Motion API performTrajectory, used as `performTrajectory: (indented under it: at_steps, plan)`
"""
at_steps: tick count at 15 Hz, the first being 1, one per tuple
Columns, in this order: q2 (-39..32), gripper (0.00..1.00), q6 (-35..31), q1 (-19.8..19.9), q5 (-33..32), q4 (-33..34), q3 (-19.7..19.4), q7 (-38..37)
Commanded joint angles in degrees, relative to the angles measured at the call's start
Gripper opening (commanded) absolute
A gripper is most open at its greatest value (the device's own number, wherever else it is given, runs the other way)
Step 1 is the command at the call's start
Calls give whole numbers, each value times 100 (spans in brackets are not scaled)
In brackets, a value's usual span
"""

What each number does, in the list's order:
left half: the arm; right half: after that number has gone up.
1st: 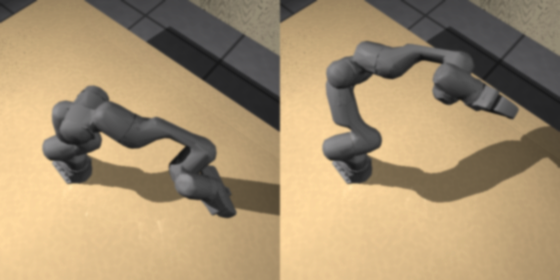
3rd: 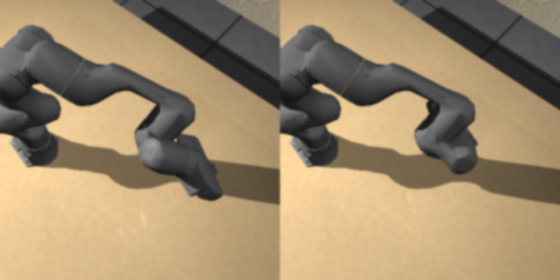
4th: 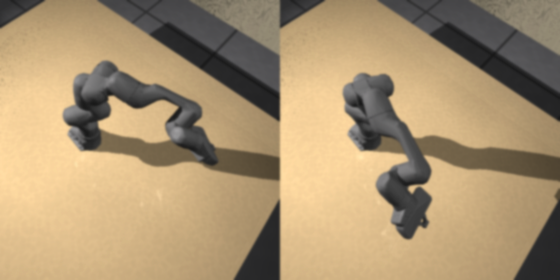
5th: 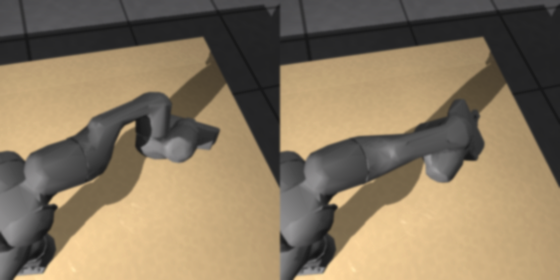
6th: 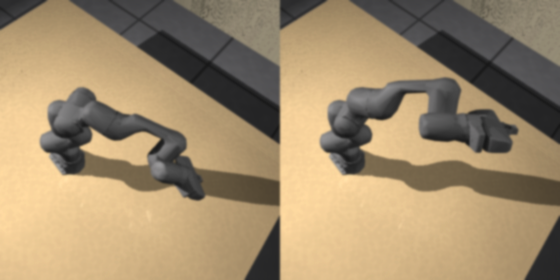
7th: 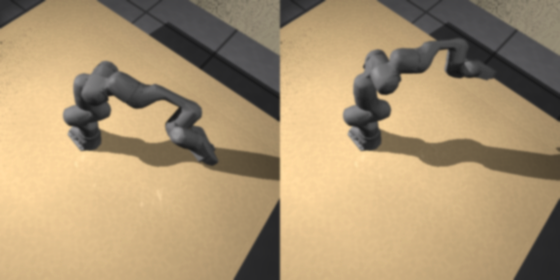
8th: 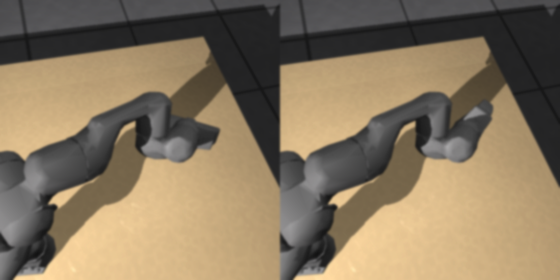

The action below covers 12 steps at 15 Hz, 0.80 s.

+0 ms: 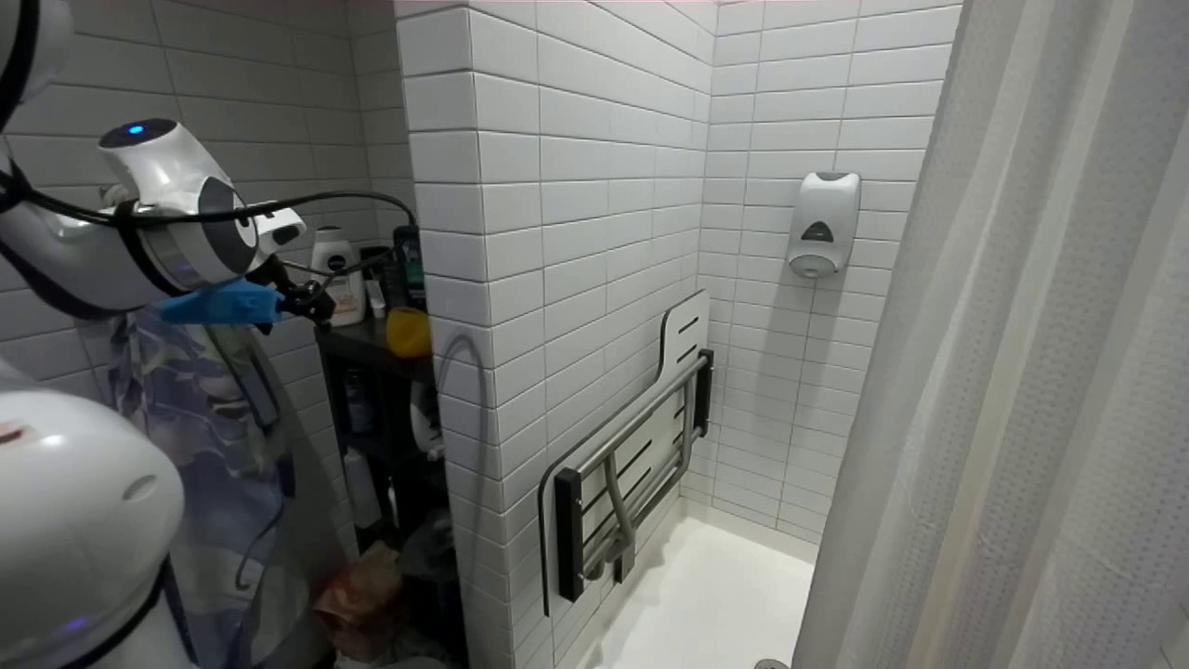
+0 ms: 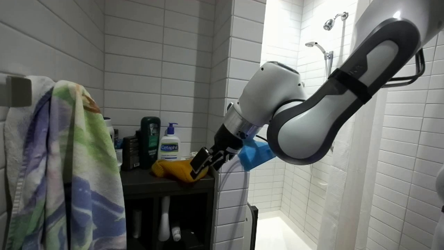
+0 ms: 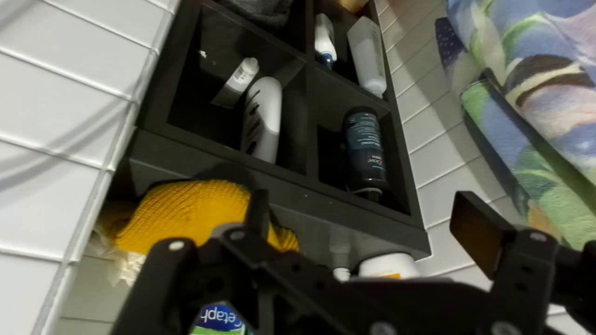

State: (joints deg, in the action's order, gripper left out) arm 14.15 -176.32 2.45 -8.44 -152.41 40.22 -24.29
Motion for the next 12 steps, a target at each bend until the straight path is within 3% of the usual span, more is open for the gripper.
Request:
performTrajectory:
  at_steps: [1,6,12]
  plan:
    - [-114,100,-460,-251,91,-88,16,-4]
    - [-314,100,-1098,-164,-79,117,245,7]
    - [-553,100,-951,291,-622,816,762,569]
